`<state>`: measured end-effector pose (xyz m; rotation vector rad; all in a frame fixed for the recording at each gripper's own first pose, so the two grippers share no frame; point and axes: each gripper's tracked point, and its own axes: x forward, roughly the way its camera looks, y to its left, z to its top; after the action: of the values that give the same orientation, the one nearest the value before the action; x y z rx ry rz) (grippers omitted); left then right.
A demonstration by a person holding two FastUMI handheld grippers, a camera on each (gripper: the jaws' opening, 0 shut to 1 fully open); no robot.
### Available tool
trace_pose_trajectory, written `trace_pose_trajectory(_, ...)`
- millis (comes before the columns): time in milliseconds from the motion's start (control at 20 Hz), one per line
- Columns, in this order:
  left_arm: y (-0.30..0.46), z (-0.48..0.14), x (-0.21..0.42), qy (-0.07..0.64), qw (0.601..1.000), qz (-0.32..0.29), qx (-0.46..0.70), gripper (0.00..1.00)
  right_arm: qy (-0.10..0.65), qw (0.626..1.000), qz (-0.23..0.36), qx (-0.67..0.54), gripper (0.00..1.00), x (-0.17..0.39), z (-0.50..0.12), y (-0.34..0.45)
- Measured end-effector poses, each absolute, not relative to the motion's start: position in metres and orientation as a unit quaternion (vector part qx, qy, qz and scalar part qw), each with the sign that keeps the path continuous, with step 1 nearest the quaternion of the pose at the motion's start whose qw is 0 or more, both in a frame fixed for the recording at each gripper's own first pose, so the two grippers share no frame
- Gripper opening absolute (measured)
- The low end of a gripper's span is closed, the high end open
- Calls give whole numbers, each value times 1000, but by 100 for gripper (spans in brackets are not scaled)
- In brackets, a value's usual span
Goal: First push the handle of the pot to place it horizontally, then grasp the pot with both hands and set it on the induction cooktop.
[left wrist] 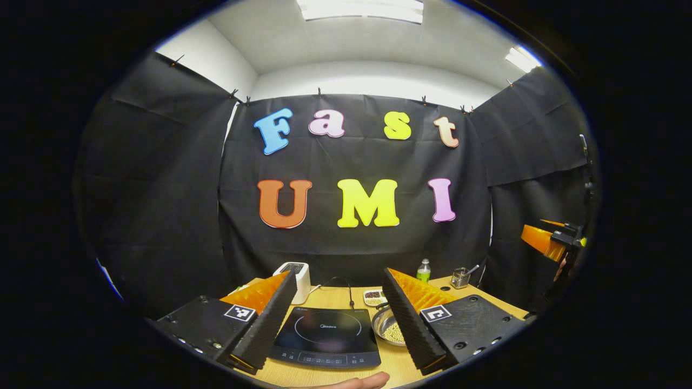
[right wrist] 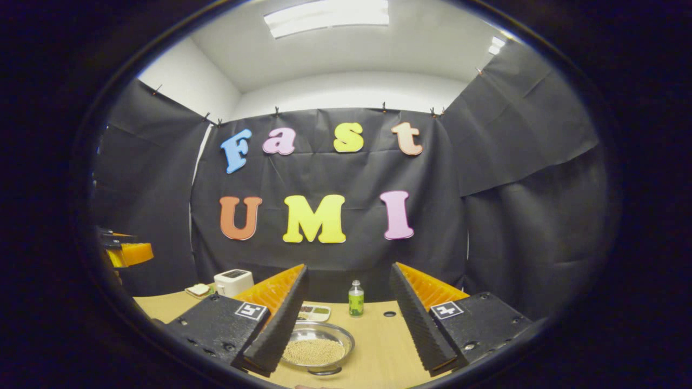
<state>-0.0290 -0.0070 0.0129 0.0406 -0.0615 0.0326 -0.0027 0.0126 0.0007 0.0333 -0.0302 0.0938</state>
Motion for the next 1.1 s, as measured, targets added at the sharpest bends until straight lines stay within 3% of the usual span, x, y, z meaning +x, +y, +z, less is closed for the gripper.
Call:
trace_pose_trajectory(50,-9,15,-32,-35,999,15,20,95,-15,998,57,12,90,-1,-2,18)
trace_pose_trajectory(150,-14,17,-34,-39,999,9,20,95,-19,997,79,-3,70,3,-5,29)
trace_pose_trajectory(300,-16,15,-34,-38,999,6,27,95,1,996,93,-10,28,10,-27,42)
trace_pose_trajectory(350,-17,15,-35,-38,999,6,29,95,17,995,93,-1,19,14,-37,44)
trace_pose_trajectory(400,-18,16,-35,-39,999,6,30,95,27,995,98,11,2,16,-45,49)
trace_pose_trajectory(1100,-16,5,-35,-33,999,1,28,95,198,972,125,-2,4,42,-199,93)
